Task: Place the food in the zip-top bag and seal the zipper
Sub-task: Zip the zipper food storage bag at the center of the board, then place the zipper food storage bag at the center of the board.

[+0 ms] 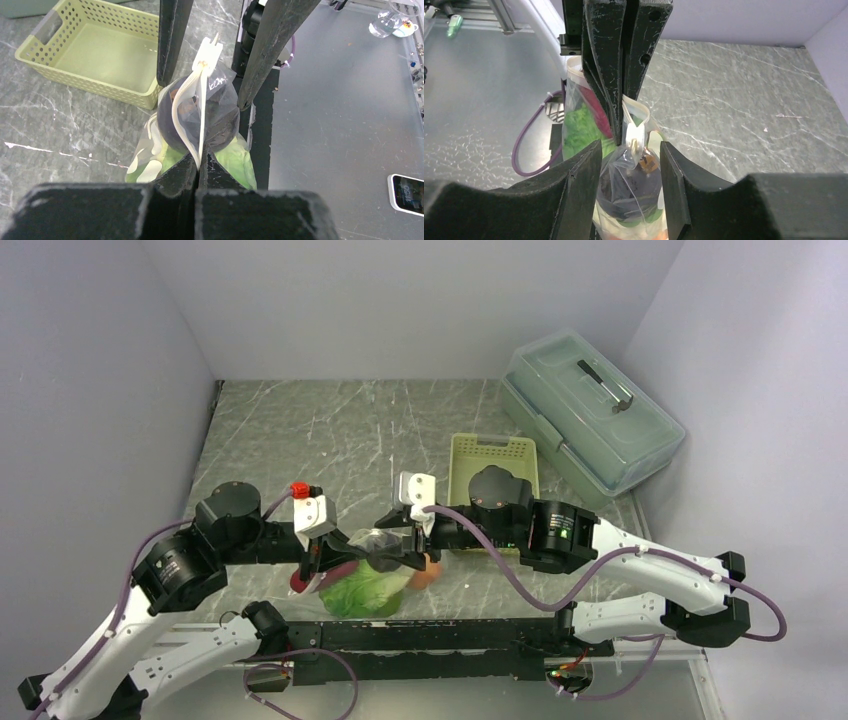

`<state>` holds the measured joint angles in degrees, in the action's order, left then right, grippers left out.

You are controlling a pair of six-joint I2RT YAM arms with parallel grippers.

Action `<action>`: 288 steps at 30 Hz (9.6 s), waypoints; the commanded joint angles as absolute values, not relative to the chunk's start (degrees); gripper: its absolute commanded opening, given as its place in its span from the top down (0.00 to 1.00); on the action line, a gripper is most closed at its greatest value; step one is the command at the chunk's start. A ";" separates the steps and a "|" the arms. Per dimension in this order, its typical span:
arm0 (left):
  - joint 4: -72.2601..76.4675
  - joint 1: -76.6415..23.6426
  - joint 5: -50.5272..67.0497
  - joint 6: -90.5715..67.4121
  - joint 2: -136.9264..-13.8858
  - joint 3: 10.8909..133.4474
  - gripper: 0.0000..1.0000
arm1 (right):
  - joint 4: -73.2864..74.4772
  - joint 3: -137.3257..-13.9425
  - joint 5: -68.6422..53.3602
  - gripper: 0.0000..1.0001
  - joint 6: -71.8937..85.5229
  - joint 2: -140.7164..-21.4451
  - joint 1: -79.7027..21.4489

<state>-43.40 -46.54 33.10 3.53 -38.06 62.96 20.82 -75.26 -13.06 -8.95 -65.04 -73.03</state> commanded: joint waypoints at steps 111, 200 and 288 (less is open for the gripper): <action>-34.45 -46.41 39.45 3.08 -39.87 63.12 1.00 | 32.58 -87.30 -15.18 1.00 -8.53 -71.93 -72.73; -40.00 -46.38 28.24 0.35 -31.34 59.08 1.00 | 19.05 -74.57 2.45 1.00 5.66 -62.33 -43.12; -28.46 -46.36 22.73 -3.16 -40.16 60.92 0.01 | 13.40 -74.23 -52.94 1.00 -1.93 -66.13 -43.97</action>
<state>-32.60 -46.22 20.40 -2.63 -39.40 60.97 18.96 -72.88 -50.76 -1.54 -66.22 -43.20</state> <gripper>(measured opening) 0.989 0.010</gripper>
